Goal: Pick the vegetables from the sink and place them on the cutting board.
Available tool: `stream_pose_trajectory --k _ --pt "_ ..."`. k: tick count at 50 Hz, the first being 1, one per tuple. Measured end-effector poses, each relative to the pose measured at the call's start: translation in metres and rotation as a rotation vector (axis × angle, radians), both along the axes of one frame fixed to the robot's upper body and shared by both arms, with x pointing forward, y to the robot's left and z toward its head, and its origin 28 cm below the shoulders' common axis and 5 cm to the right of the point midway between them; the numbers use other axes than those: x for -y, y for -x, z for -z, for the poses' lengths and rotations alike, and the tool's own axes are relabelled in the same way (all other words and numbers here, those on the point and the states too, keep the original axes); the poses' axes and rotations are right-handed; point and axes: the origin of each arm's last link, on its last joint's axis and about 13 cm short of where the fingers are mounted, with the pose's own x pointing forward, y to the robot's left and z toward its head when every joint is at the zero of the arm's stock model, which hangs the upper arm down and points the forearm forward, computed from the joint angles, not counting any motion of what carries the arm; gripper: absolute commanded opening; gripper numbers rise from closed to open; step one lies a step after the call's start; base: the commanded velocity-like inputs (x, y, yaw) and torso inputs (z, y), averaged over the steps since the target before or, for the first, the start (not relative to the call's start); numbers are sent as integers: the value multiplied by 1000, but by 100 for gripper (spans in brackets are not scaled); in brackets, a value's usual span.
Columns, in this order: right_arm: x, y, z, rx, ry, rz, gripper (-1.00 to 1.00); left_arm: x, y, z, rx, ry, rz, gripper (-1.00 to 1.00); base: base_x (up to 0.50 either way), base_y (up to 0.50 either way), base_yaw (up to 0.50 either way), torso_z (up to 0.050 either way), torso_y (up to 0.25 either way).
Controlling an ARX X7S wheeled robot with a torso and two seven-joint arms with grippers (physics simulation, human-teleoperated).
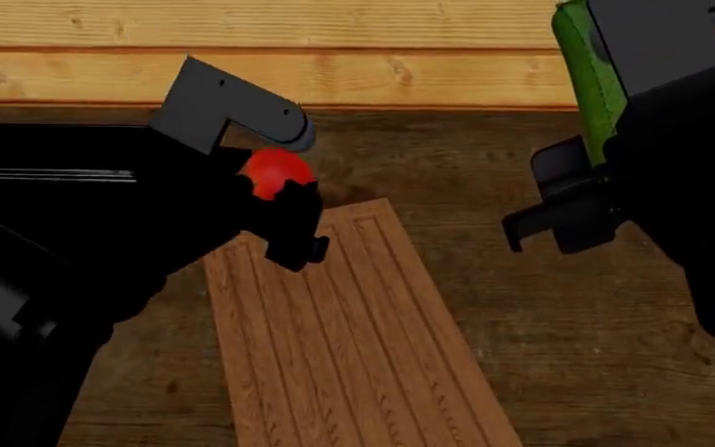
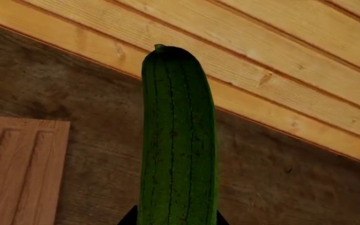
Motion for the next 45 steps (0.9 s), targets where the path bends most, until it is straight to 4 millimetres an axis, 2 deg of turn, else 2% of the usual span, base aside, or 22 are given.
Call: stream_pose_trajectory --k 30,41,42,45 --pt "1 2 4 0 -26 13 -100 0 5 41 -113 -69 -29 -100 0 0 0 0 1" --pt "1 2 5 -1 -32 13 -100 0 7 43 -107 -76 -32 -100 0 0 0 0 0" --pt "1 2 6 -1 -32 12 -100 0 7 43 -106 -77 -32 100 0 0 0 0 0" --pt "1 2 6 -1 -34 12 -100 1 8 46 -111 -82 -29 100 0 0 0 0 0"
